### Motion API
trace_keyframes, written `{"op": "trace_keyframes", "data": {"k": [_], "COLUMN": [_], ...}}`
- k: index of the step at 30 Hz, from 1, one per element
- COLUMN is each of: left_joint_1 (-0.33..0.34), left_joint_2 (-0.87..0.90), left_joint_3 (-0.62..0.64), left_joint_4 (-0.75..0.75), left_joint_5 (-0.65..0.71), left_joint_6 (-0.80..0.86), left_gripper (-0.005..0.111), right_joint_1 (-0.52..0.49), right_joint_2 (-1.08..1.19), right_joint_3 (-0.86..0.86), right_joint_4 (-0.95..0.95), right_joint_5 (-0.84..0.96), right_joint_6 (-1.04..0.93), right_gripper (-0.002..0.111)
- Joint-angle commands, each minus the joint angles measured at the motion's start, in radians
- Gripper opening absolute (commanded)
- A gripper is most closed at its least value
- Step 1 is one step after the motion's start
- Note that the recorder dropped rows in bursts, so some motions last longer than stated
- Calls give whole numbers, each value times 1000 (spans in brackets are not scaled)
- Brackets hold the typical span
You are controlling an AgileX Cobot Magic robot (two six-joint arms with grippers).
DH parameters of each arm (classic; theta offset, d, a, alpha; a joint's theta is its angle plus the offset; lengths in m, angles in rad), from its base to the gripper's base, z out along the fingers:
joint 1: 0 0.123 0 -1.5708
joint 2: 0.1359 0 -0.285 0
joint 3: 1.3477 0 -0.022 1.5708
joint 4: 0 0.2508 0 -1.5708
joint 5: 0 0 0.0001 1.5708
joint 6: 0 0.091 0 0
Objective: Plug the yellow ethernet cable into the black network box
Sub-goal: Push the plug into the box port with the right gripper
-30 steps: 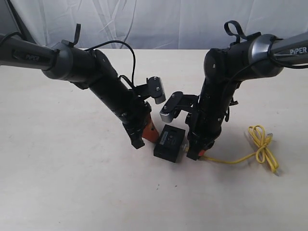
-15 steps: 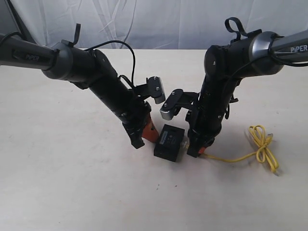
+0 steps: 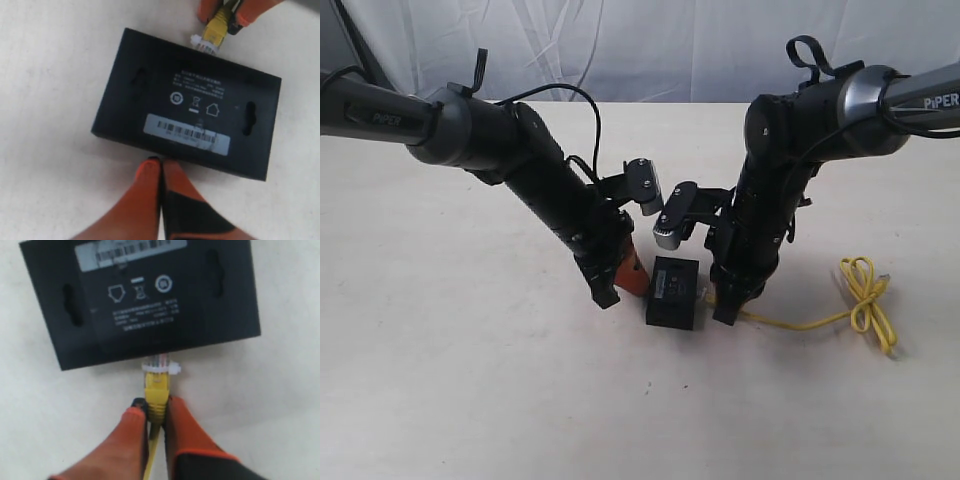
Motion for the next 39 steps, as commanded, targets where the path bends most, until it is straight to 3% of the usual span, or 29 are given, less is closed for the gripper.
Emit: {"op": "trace_keyframes", "data": {"k": [1,27,39], "left_joint_1": [-4,-4,38], "left_joint_2": [10,10,-52], "left_joint_3": [1,1,1], "left_joint_4": [-1,-34,195], "left_joint_5": [3,23,4], "left_joint_6": [3,-4,-174], "left_gripper": [0,0,0], "right_joint_1": [2,2,2], "right_joint_2": [0,0,0], "right_joint_3": [-9,-9,-9], "right_joint_4": [20,160,74], "right_joint_5": [12,-72,-87], "right_joint_6": [-32,-42,-273], "right_gripper": [-1,-1,-1]}}
